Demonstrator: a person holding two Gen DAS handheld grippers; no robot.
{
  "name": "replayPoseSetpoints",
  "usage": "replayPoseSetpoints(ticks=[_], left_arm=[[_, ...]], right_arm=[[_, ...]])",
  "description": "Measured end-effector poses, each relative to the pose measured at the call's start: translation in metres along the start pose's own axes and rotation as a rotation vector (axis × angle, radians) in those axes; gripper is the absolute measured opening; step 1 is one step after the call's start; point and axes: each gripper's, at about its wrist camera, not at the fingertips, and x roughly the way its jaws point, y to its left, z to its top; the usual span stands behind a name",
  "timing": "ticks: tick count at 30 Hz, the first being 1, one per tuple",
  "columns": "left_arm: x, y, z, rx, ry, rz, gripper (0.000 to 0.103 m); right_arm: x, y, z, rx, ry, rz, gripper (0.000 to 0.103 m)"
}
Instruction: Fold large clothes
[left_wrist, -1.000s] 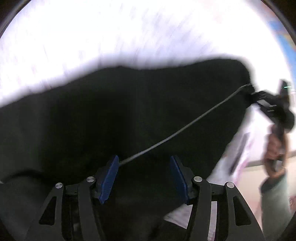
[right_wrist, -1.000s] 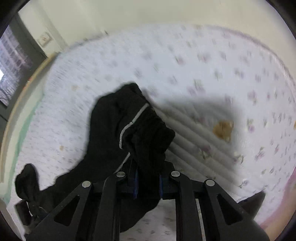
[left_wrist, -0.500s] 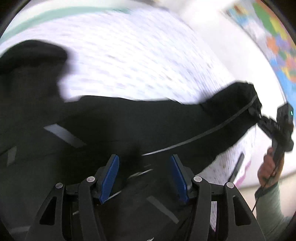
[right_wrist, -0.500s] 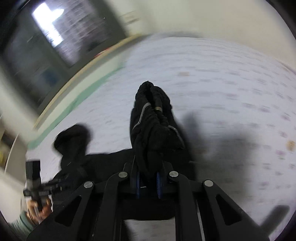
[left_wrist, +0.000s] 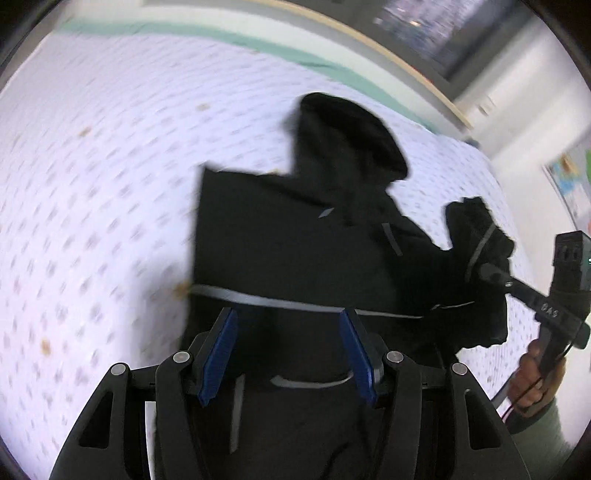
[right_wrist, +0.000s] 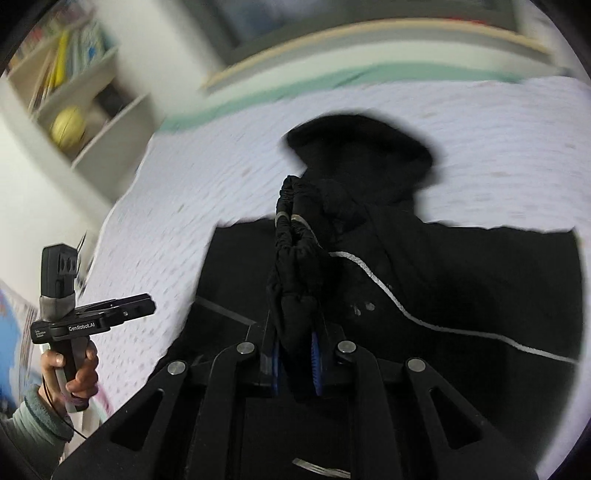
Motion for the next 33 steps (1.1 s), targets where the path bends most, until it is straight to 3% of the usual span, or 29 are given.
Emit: replayPoseSetpoints(ticks=[3,4,9,13,15,18,21,23,28,30,31,32,33], left_arm=[[0.004,0.021,-0.018,-0.051,-0.001,0.007,0.059],[0.006,0.029,-0.019,-0.060,0.001,0.003,0.059],[0.023,0.042,-0.018,-0.075,0.017,-0.008,0.059],[0.045,0.035,-0.012,-0.052,0.052,-0.037,0.059],[0.056,0.027,-0.007,-0.038,0.081,-0.048,0.059],[0.072,0.013,0.004,-0.032,0.114,-0.116,0.059],[0.089,-0.006,0.016,-0.027,0.156,-0.217,0.064],[0.101,-0.019,0.021,-0.003,0.169,-0.220,0.067],[0.152,-0.034,0.028,-0.025,0.241,-0.136,0.067],[0.169,-0.039,0.027,-0.021,0.264,-0.104,0.051],[0.174,-0.042,0.026,-0.005,0.268,-0.074,0.028],[0.176,-0.046,0.027,0.018,0.264,-0.018,0.018],[0.173,-0.046,0.029,0.019,0.244,-0.022,0.018]], right_arm=[[0.082,0.047,-0.004,-0.059,0.138,0.000,0.016],[0.082,0.047,-0.004,-0.059,0.138,0.000,0.016],[0.187,0.052,-0.026,-0.042,0.303,-0.040,0.021],[0.213,0.058,-0.038,-0.089,0.343,-0.046,0.030],[0.203,0.057,-0.033,-0.088,0.364,0.006,0.039],[0.161,0.050,-0.026,-0.094,0.299,0.049,0.042],[0.104,0.025,-0.024,-0.057,0.193,0.037,0.063],[0.070,-0.003,-0.028,-0.004,0.146,-0.008,0.065],[0.010,-0.063,-0.042,0.145,0.066,-0.140,0.065],[-0.008,-0.085,-0.039,0.184,0.048,-0.197,0.065],[-0.018,-0.092,-0.038,0.192,0.047,-0.219,0.065],[-0.022,-0.101,-0.040,0.201,0.049,-0.255,0.065],[-0.023,-0.103,-0.039,0.205,0.052,-0.273,0.065]])
